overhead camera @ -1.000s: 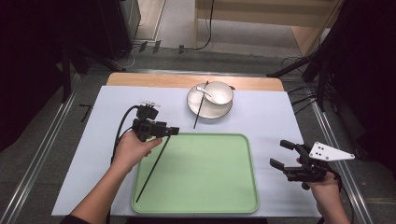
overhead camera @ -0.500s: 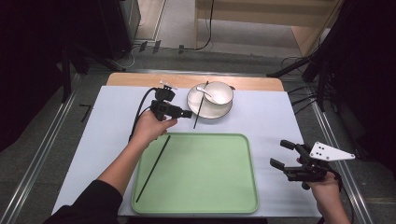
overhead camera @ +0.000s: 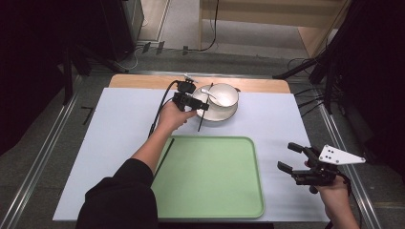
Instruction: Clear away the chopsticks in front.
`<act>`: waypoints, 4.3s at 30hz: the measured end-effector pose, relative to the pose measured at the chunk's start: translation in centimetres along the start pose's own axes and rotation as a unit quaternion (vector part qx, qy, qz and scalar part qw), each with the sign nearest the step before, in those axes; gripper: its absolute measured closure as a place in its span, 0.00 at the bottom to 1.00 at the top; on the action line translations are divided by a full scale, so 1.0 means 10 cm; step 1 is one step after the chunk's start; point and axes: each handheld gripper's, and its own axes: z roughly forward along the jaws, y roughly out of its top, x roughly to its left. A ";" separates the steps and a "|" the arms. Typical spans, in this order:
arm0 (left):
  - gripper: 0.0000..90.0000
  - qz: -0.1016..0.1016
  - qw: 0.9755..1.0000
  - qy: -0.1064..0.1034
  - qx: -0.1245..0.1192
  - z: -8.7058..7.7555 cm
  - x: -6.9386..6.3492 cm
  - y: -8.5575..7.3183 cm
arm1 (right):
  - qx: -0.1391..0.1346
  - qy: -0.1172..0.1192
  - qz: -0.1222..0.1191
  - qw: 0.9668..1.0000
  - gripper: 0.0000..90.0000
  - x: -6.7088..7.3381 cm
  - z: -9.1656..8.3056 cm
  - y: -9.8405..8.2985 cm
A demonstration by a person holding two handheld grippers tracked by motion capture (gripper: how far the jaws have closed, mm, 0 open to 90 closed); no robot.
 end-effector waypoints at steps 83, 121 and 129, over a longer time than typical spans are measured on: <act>0.95 -0.072 0.997 0.027 -0.031 -1.31 -0.26 -1.72 | 0.004 0.000 -0.008 1.000 0.19 0.04 0.02 0.02; 0.89 -0.153 0.984 0.083 0.022 -1.13 -0.24 -2.39 | 0.004 0.009 -0.010 1.000 0.19 0.04 0.08 0.04; 0.78 -0.141 0.988 0.059 0.025 -1.12 -0.24 -2.36 | 0.006 0.010 -0.010 1.000 0.19 0.04 0.07 0.04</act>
